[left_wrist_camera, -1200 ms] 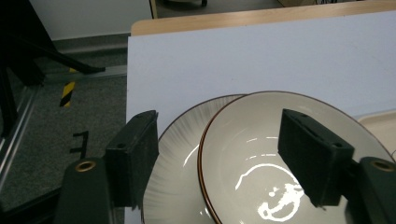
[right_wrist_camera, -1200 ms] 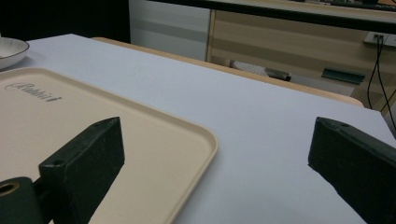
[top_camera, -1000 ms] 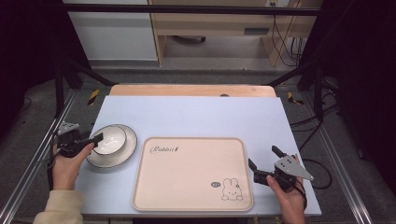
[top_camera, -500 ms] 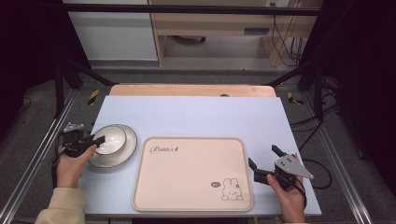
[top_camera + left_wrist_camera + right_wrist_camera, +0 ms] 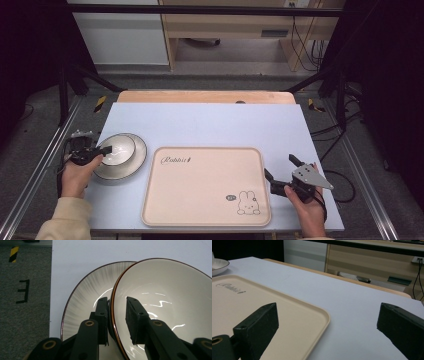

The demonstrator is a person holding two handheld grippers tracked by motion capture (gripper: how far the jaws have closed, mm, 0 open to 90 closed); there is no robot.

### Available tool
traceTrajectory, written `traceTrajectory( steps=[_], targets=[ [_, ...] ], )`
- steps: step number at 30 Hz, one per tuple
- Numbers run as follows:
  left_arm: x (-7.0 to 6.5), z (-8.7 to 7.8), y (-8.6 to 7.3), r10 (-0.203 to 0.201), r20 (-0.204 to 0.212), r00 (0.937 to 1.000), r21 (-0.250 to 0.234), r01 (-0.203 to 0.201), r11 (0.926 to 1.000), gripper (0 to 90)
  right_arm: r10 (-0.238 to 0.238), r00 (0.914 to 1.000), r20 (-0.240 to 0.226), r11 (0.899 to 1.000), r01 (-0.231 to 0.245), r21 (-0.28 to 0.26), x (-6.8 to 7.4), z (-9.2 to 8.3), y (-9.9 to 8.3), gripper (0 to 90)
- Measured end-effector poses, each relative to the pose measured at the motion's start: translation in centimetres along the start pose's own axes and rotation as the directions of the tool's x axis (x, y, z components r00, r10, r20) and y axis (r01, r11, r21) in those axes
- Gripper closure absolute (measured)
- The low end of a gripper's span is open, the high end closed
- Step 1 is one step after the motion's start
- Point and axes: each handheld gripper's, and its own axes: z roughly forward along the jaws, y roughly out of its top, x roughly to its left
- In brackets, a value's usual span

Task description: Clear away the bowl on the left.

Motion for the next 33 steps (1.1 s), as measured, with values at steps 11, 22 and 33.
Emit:
traceTrajectory(
  steps=[11, 22, 33],
  targets=[
    [0.22, 0.19, -0.04, -0.004, -0.010, 0.9999, -0.002, 0.004, 1.0000, 80.8, 0.002, 1.0000, 0.008, 1.000, -0.002, -0.001, -0.23, -0.17, -0.02, 4.0],
    [0.12, 0.48, 0.13, 0.019, -0.006, 0.9998, 0.008, -0.019, 0.9998, 81.7, -0.013, 0.9998, 0.012, 1.000, 0.012, 0.027, -0.35, 0.19, -0.23, 4.2],
    [0.21, -0.36, -0.35, -0.036, 0.034, 0.9988, -0.032, 0.037, 0.9988, 82.4, -0.040, 0.9991, 0.010, 0.997, 0.040, 0.062, 0.03, 0.43, -0.42, 4.2]
  ],
)
